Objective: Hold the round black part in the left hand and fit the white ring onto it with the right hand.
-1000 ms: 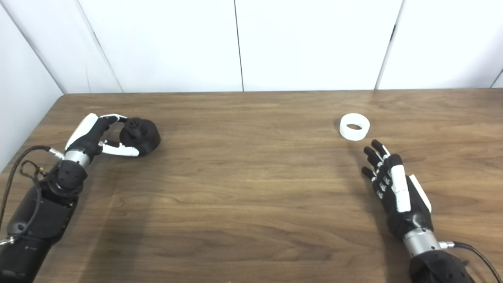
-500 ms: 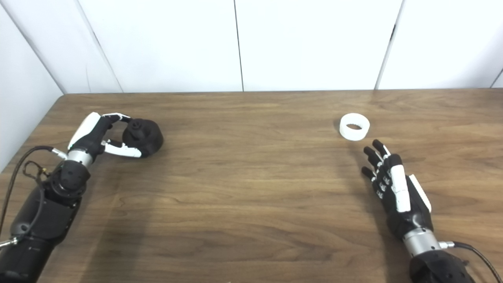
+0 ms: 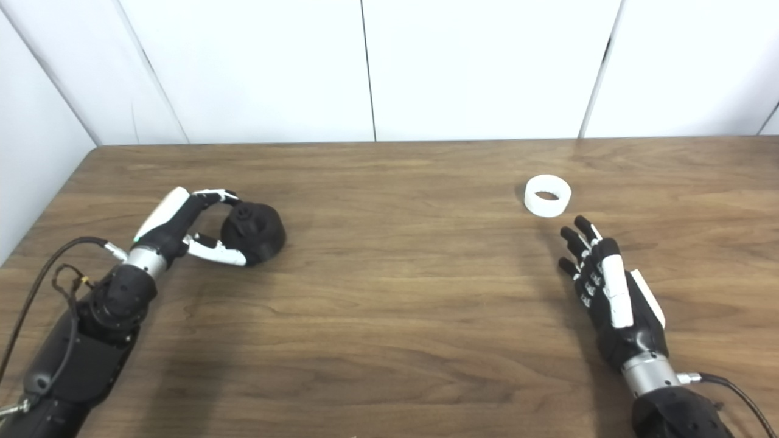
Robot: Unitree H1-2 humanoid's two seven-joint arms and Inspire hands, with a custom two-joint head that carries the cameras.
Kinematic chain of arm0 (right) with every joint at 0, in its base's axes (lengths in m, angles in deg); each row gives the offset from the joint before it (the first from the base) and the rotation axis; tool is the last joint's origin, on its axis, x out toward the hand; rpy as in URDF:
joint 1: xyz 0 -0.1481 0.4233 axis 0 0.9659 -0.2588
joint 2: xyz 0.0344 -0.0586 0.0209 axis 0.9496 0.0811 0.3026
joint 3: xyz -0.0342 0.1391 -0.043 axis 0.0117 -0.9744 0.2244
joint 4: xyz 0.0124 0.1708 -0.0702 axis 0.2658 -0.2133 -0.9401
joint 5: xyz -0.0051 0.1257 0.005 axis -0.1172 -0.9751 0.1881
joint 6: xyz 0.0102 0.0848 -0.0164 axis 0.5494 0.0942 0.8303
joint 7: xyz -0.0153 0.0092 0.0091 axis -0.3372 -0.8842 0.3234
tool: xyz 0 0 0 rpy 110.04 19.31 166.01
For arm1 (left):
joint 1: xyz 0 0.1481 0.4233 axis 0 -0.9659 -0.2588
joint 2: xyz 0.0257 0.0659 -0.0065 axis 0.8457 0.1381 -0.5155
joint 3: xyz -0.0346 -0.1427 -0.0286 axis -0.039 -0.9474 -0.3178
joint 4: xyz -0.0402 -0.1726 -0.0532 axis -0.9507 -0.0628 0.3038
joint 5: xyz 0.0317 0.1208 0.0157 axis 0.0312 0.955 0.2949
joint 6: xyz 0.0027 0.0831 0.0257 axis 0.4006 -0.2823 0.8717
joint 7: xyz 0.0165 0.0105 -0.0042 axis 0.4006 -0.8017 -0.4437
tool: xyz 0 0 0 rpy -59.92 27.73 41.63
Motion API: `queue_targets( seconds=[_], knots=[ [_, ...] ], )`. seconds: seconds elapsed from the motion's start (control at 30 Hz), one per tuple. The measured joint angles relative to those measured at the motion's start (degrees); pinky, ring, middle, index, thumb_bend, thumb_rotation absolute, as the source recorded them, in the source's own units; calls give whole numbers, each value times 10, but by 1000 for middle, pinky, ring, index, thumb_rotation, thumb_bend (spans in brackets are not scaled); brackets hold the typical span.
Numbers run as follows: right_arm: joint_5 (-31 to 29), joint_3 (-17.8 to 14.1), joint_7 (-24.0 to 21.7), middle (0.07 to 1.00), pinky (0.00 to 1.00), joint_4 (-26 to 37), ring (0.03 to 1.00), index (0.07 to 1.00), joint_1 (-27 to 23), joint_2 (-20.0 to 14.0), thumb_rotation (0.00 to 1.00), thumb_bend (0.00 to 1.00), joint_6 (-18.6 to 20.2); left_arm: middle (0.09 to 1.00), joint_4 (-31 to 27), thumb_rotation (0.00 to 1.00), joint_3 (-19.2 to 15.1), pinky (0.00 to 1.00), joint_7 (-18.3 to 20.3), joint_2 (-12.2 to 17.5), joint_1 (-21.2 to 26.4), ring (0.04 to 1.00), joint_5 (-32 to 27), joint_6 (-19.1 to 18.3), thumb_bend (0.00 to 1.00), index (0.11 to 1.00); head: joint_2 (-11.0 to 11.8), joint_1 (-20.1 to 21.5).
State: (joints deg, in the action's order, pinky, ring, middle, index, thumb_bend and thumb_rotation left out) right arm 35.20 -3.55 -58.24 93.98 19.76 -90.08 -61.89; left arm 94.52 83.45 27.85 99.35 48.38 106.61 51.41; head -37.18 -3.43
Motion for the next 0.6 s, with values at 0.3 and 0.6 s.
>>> queue_targets(
  seconds=[0.3, 0.6],
  knots=[
    [1, 3, 2, 941, 977, 1, 999, 991, 0, 4, 1000, 653, 0, 889, -58, 196, 23, 916, 10, -15, -33, 964, 7, 17, 827, 632, -4, 7],
    [9, 7, 8, 938, 961, 3, 986, 990, -1, 7, 1000, 671, 1, 890, -126, 259, 72, 869, 24, -36, -63, 960, 47, 43, 847, 643, -8, 14]
  ],
)
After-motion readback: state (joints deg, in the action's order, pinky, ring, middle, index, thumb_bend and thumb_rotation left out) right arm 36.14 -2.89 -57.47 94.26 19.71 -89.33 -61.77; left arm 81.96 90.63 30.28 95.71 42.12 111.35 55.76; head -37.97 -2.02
